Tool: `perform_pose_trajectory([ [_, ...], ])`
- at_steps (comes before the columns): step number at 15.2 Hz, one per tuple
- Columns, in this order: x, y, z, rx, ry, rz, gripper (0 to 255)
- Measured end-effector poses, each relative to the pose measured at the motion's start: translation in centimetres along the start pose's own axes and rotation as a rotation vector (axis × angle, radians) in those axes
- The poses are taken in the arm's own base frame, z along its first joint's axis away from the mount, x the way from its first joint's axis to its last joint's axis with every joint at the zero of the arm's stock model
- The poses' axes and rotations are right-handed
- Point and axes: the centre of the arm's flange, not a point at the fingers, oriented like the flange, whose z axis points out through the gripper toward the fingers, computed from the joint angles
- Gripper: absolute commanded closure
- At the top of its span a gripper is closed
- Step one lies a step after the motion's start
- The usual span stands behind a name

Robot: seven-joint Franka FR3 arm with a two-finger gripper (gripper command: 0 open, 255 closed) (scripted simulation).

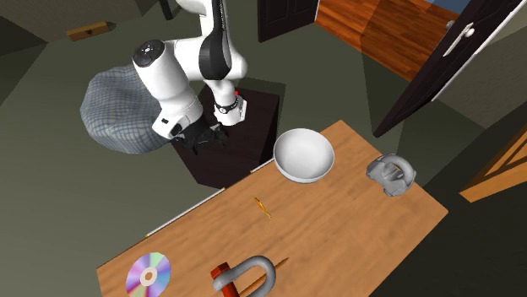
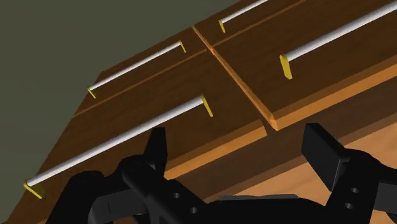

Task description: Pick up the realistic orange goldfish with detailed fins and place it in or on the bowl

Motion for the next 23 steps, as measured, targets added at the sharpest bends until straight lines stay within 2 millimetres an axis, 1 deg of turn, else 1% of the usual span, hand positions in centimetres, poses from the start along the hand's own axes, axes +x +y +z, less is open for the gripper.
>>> perform_pose_trajectory([
  [2, 2.2, -1.0, 0.3, 0.003, 0.027, -0.043, 0],
  [3, 3.2, -1.5, 0.2, 0.004, 0.040, -0.064, 0],
  [4, 4.3, -1.9, 0.6, 0.005, 0.053, -0.086, 0],
  [7, 6.9, -3.8, 1.3, 0.009, 0.092, -0.150, 0],
  [11, 10.4, -6.4, 1.6, 0.014, 0.146, -0.235, 0],
  [13, 12.4, -7.9, 1.7, 0.017, 0.172, -0.278, 0],
  [16, 14.9, -10.2, 1.8, 0.021, 0.211, -0.342, 0],
  [17, 15.6, -10.9, 2.0, 0.022, 0.224, -0.362, 0],
  [19, 16.3, -11.6, 2.6, 0.023, 0.234, -0.377, 0],
  [23, 17.1, -11.9, 4.4, 0.023, 0.237, -0.382, 0],
])
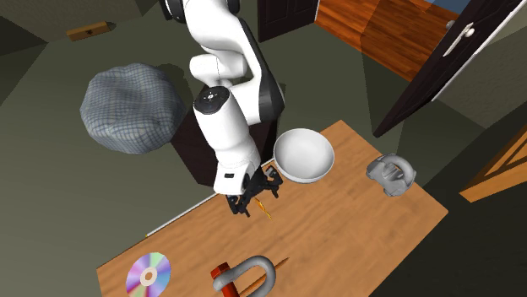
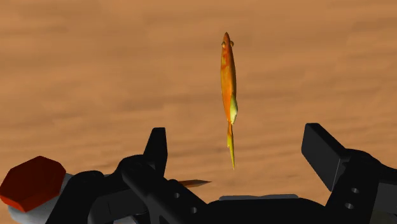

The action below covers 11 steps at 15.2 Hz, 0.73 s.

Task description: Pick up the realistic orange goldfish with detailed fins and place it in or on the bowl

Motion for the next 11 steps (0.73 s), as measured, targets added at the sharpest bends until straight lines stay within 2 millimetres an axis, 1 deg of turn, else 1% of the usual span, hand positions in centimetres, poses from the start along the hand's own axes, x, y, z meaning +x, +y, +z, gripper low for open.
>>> perform_pose_trajectory([
  [3, -0.07, -0.08, 1.22, 0.000, 0.000, 0.000, 0],
  [9, -0.09, -0.04, 1.41, 0.000, 0.001, 0.000, 0],
  [10, -0.09, -0.04, 1.42, 0.000, 0.001, 0.000, 255],
  [11, -0.09, -0.04, 1.41, 0.000, 0.001, 0.000, 255],
])
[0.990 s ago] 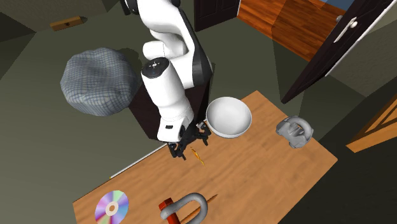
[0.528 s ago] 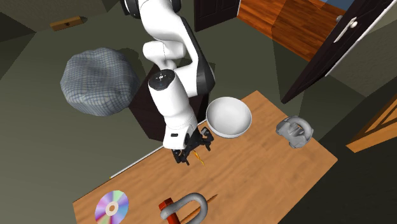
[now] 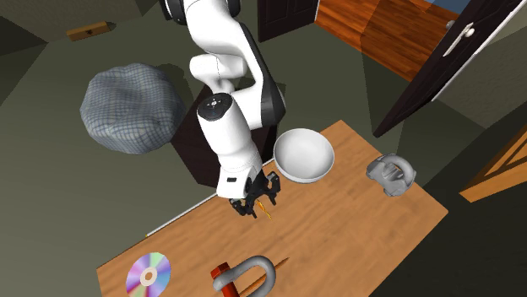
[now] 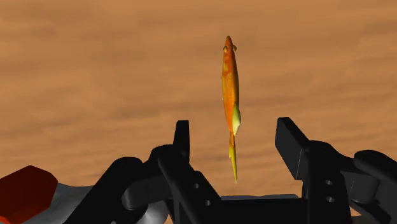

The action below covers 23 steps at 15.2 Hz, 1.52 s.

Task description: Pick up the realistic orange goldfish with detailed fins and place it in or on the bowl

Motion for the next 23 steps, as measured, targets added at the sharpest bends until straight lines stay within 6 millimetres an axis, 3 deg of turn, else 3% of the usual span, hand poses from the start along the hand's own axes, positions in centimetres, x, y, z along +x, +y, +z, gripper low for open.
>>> perform_pose_trajectory([
  [10, 0.1, 0.0, -0.2, 0.000, 0.000, 0.000, 255],
  [23, 2.4, -0.5, -6.3, 0.000, 0.000, 0.000, 255],
])
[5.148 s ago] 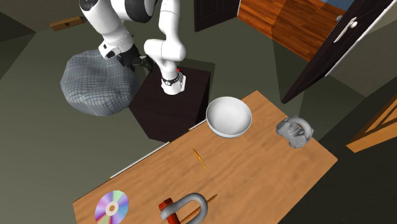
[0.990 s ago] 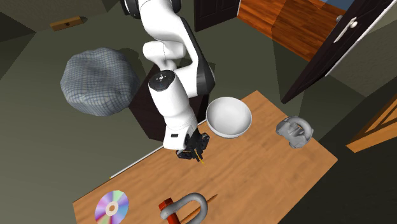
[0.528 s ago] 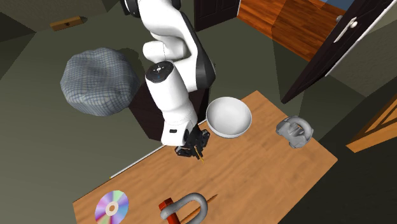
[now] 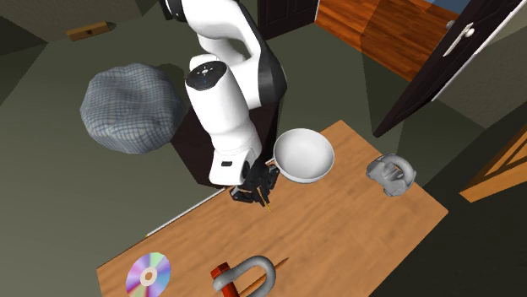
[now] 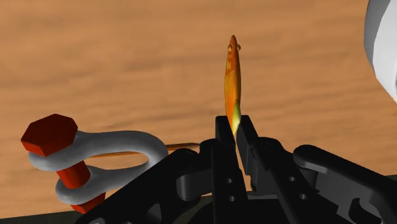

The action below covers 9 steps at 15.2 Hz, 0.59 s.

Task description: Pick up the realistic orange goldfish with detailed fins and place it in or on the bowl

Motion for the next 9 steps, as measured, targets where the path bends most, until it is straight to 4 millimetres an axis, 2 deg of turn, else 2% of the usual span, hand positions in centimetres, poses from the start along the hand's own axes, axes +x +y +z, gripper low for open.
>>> perform_pose_trajectory([
  [9, 1.8, -0.4, -4.3, 0.000, 0.000, 0.000, 255],
])
